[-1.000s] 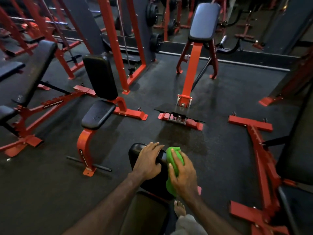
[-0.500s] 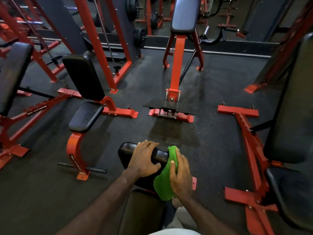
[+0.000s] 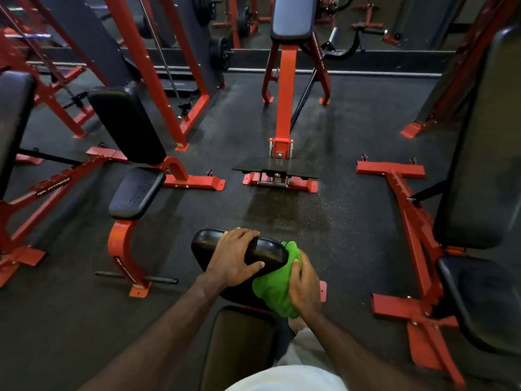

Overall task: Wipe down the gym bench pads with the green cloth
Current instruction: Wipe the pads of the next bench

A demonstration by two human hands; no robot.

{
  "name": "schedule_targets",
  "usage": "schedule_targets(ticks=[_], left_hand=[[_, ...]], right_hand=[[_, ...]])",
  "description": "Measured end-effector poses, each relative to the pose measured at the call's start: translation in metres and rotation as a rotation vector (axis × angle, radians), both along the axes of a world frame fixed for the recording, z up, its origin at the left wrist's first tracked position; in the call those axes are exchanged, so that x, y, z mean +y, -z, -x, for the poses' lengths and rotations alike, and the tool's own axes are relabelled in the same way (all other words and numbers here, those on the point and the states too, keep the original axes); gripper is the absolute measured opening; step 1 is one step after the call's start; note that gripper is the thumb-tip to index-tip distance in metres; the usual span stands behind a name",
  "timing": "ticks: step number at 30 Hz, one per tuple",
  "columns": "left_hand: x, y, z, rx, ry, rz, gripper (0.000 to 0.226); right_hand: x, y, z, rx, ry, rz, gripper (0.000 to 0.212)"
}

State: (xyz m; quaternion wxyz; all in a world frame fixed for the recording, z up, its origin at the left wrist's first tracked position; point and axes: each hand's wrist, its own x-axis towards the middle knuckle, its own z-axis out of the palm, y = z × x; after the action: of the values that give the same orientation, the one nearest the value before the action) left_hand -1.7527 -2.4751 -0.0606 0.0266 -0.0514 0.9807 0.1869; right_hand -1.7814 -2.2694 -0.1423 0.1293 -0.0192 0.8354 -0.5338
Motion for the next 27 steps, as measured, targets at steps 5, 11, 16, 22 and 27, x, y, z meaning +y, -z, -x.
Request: schedule_targets(ticks=[5, 11, 16, 22, 27], left_hand=[[-0.001, 0.001, 0.001, -0.027, -0.003, -0.021, 0.082], [-0.007, 0.002, 0.001, -0.031, 0.005, -0.069, 0.077], [-0.007, 0.004, 0.001, -0.03, -0.005, -0.085, 0.079], [-0.005, 0.006, -0.001, 0.018, -0.012, -0.088, 0.075], [-0.004, 0.01, -0.002, 0.04, -0.015, -0.081, 0.077]], right_hand=[[0.001, 0.026, 0.012, -0.413, -0.074, -0.153, 0.038], [0.027, 0.047, 0.015, -0.578, -0.161, -0.364, 0.038], [0.026, 0.034, 0.018, -0.439, -0.008, -0.211, 0.027], [0.016, -0.015, 0.027, -0.241, 0.008, -0.135, 0.021], [0.01, -0.046, 0.031, -0.066, 0.028, -0.1, 0.023]])
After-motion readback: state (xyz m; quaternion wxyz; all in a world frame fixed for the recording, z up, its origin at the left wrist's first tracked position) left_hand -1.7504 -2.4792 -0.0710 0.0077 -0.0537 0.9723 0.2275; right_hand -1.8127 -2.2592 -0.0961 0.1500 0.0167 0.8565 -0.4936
